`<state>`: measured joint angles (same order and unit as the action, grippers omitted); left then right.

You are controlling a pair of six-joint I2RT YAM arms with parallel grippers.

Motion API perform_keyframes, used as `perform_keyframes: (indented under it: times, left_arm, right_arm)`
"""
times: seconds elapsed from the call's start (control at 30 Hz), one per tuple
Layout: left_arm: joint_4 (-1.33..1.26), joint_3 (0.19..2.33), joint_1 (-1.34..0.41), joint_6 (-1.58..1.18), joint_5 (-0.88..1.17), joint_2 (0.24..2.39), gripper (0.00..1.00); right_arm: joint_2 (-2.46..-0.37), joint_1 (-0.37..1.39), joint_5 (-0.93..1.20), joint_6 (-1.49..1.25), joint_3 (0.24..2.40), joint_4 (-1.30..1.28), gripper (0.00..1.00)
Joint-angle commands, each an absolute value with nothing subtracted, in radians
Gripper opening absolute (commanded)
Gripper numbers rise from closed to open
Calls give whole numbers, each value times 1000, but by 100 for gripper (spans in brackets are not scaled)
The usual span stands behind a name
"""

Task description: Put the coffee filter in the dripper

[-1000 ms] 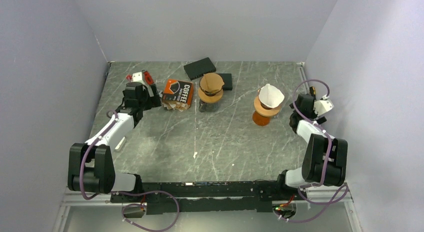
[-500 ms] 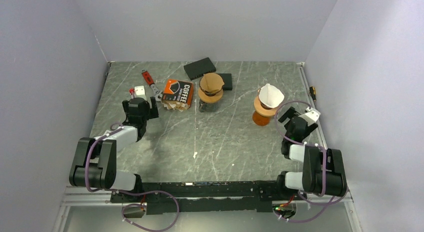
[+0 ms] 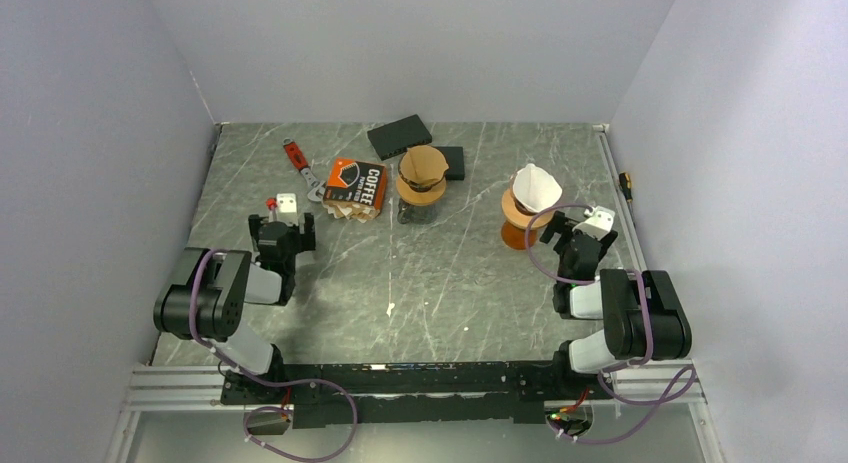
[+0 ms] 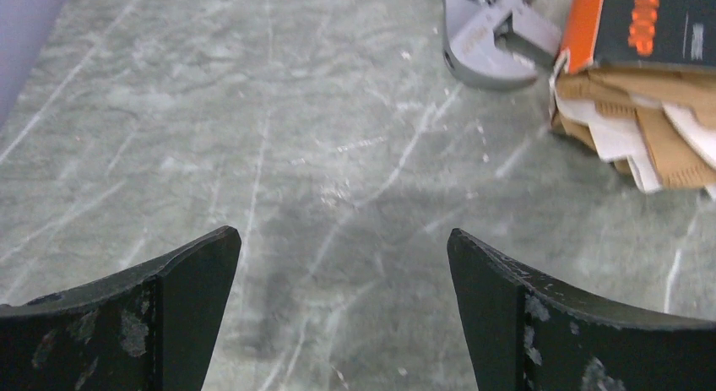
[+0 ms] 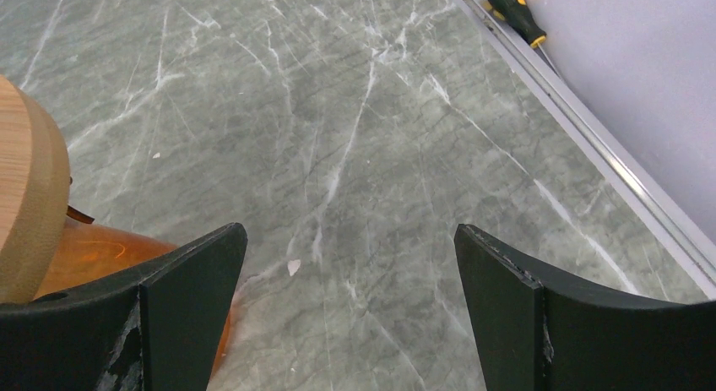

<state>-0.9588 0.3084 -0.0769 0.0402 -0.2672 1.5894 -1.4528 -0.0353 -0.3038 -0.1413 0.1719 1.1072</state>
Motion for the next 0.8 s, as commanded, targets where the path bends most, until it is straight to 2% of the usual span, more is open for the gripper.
perform_keyframes:
  times: [0.0,0.07,0.13,0.23,0.33,0.77]
  left_arm:
    - [-1112,332,-32,45,-201,1654,99]
    - [-1007,352,-25,14,-191,1614,100]
    - [-1089,342,-25,30,-205,1648,99]
    - [-979,370,-26,7,-248,1622,99]
    - [-1043,362,-26,6,-254,1644,99]
    - [-1003,375,-24,6,-250,1638,99]
  right_arm:
    - [-1456,-26,-305,-115,194,1184,100]
    - [-1462,-25,-308,-114,205,1168,100]
    - [-1463,-21,-312,-112,220,1143,100]
    - [-1468,-14,-322,-105,231,1130,100]
    - [-1466,-12,-325,-106,232,1125,100]
    - [-1467,-6,-341,-96,236,1118,100]
